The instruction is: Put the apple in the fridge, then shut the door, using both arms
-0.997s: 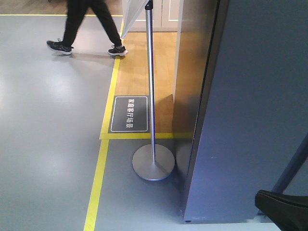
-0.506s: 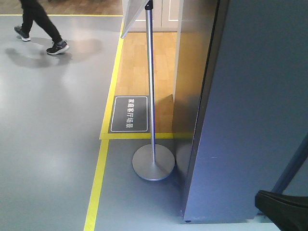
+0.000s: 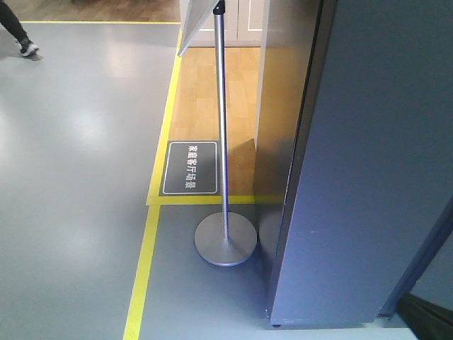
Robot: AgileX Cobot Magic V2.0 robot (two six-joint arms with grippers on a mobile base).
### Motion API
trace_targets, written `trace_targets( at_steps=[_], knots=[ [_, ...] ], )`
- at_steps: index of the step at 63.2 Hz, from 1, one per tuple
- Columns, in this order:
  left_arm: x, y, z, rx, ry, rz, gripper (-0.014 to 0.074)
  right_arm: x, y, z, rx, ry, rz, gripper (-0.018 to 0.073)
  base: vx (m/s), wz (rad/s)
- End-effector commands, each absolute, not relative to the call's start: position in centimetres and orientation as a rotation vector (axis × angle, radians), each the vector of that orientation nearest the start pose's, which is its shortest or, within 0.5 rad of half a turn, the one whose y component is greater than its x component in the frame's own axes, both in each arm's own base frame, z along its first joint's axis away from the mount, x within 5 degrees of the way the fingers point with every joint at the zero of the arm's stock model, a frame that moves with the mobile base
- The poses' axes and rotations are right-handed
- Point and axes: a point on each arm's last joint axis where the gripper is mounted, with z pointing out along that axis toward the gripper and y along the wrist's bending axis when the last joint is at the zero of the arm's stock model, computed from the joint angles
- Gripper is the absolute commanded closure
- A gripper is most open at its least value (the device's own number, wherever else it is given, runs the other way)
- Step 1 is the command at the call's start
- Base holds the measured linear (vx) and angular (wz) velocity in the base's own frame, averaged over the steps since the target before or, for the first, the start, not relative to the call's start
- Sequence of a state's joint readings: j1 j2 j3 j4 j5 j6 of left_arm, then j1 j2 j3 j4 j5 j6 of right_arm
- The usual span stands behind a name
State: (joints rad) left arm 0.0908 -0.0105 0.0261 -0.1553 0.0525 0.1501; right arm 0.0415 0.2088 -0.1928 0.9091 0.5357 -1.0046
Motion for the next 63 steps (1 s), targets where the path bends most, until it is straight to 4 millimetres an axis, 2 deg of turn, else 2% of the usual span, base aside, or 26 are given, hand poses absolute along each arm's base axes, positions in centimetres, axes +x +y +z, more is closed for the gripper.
trace_targets(
  at_steps=[1, 12, 21, 32, 49, 63],
  knots=[
    [5.6, 0.5, 20.0, -0.084, 1.486, 0.061, 0.0603, 5.7, 2.8, 24.0, -0.304, 1.702, 0.238, 0.0563, 0.00, 0.00],
    [5.6, 0.5, 20.0, -0.084, 1.486, 0.061, 0.0603, 5.1, 1.6, 22.9, -0.115, 1.720, 0.202, 0.0563, 0.00, 0.00],
    [5.6, 0.5, 20.0, -0.084, 1.486, 0.061, 0.0603, 5.2, 0.5, 21.8, 0.045, 1.657, 0.164, 0.0563, 0.00, 0.00],
    [5.6, 0.5, 20.0, -0.084, 1.486, 0.061, 0.0603, 5.7, 0.3, 19.9, 0.060, 1.509, 0.144, 0.0563, 0.00, 0.00],
    [5.6, 0.5, 20.0, -0.084, 1.486, 0.061, 0.0603, 5.6, 0.2, 20.2, 0.052, 1.478, 0.126, 0.0563, 0.00, 0.00],
    [5.6, 0.5, 20.0, -0.084, 1.486, 0.061, 0.0603, 5.4, 0.0, 21.3, 0.083, 1.360, 0.086, 0.0563, 0.00, 0.00]
  ],
)
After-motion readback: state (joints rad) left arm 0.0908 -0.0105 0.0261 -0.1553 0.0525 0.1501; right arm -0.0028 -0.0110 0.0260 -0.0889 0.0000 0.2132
